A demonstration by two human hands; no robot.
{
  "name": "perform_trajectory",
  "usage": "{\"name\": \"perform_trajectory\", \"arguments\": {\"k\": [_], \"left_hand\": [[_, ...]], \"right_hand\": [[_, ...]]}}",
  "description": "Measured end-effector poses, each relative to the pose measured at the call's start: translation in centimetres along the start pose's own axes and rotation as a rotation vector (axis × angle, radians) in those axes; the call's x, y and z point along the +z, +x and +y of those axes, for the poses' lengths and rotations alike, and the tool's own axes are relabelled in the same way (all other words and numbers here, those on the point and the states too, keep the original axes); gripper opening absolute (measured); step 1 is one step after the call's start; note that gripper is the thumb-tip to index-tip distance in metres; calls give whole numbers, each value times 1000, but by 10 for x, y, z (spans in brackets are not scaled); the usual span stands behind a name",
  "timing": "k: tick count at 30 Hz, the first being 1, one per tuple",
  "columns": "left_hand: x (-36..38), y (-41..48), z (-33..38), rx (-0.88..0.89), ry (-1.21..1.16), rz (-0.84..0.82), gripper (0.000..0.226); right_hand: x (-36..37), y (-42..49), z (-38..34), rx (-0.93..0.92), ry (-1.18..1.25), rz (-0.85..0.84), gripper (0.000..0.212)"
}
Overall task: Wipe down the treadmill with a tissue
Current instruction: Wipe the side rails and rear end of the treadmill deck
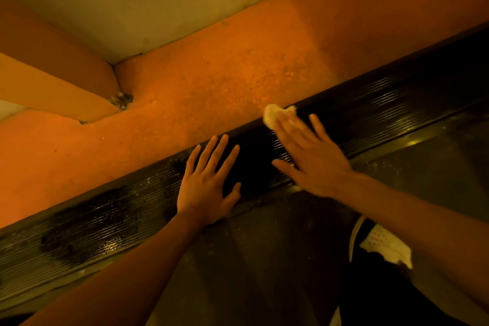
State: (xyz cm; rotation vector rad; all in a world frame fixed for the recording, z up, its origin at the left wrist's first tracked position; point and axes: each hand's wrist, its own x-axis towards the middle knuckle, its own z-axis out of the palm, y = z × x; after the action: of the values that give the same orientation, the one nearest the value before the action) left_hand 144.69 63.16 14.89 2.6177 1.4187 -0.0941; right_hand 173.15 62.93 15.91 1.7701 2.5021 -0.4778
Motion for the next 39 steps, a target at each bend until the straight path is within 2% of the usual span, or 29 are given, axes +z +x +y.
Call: {"name": "perform_trajectory", "arguments": {"k": [4,7,9,13,16,18,22,25,29,31,37,39], "left_hand": [[1,-1,0,-7,10,-2,74],[2,-1,0,-6,7,10,74],[2,-1,0,-4,4,16,74],[3,0,0,-5,9,19,74],[3,0,0,-2,10,28,74],[4,0,0,-1,-2,28,74],[6,0,0,-1,-4,39,73],[6,0,-1,-1,-11,42,73],[6,1,-3,1,1,20,74],[7,0,-4,1,1,18,74],[-2,-2,-12,41,-59,-45,76],[-5,-14,-19,8,-40,-18,75]], "right_hand": [[-11,-46,91,401,3,4,87],[-16,-57,82,535,74,-19,94],[-9,-57,45,489,87,-26,96],[15,-61,-54,120,111,-117,92],[17,-64,-55,-25,70,-116,88],[12,-68,-21,82,45,-82,86],[-2,-75,54,470,24,-39,92],[-3,-62,34,572,66,-24,97],[15,-37,-58,243,71,-61,97],[17,-29,-85,189,76,-96,95],[7,-31,-68,68,-38,-75,84],[7,-28,-68,40,-51,-80,82]]}}
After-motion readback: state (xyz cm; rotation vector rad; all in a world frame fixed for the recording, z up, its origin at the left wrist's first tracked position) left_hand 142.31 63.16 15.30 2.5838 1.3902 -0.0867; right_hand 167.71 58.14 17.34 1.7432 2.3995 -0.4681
